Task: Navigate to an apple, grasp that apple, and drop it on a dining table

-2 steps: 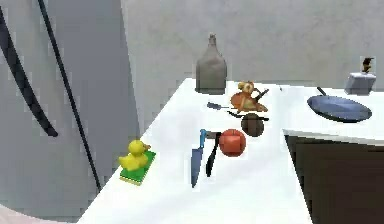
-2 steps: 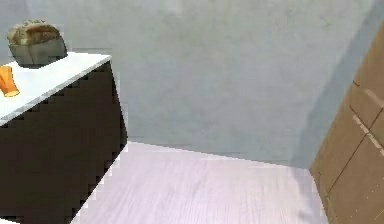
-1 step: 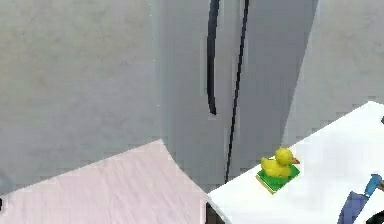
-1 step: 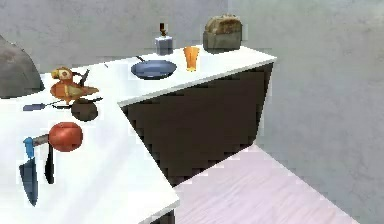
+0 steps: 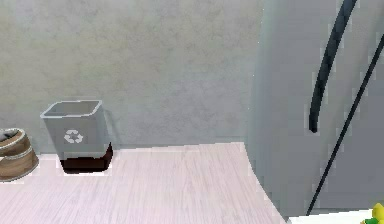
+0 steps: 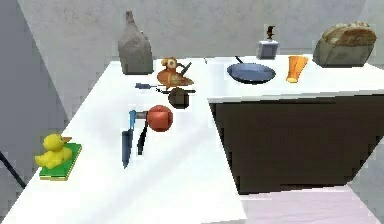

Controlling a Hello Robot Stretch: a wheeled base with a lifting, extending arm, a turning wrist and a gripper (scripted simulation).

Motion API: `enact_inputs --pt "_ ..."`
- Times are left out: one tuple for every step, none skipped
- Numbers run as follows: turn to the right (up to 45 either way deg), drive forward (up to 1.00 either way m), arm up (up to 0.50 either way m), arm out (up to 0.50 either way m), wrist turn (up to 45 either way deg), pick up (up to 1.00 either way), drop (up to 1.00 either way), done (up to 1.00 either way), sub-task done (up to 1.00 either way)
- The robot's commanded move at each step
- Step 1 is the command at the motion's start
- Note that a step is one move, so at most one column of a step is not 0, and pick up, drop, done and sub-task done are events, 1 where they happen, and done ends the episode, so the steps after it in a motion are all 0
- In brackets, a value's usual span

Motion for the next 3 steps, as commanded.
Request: enact_inputs --pt "0.0 0.00 0.50 0.00 0.0 0.00 0.00 0.00 0.00" --pt "0.0 0.00 0.38 0.00 0.0 0.00 0.00 0.00 0.00" --pt "0.0 0.00 0.00 0.32 0.0 0.00 0.00 0.00 0.00"
